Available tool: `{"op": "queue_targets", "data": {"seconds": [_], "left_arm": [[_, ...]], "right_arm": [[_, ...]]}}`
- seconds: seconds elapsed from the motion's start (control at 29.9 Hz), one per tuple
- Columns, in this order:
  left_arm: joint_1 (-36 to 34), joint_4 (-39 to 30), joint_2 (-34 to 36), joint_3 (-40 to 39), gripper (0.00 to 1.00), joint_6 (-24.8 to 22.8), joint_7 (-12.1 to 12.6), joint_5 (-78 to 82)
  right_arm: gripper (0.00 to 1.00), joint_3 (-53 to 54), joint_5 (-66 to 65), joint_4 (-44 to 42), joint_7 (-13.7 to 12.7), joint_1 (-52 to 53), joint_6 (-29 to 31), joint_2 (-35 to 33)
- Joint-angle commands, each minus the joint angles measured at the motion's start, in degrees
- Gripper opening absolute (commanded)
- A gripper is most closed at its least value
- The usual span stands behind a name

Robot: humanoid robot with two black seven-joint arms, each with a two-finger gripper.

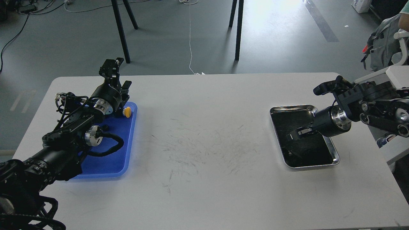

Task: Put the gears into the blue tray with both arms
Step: 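Lift the black gear out of the metal tray with the right gripper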

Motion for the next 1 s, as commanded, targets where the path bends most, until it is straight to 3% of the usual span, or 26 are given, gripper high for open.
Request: {"op": "queue_targets", "data": {"seconds": [0.0,0.97], "left_arm": [[-0.1,0.0,0.1,0.0,0.98,0.0,0.0,0.0],[0.0,0.0,-0.1,0.0,0.98,0.0,0.0,0.0]], "right_arm": [[0.23,1.1,0.1,0.0,0.0,-0.1,0.0,0.2],[0.23,9.5,4.0,-0.2,0.0,-2.1,0.0,6.2]]}}
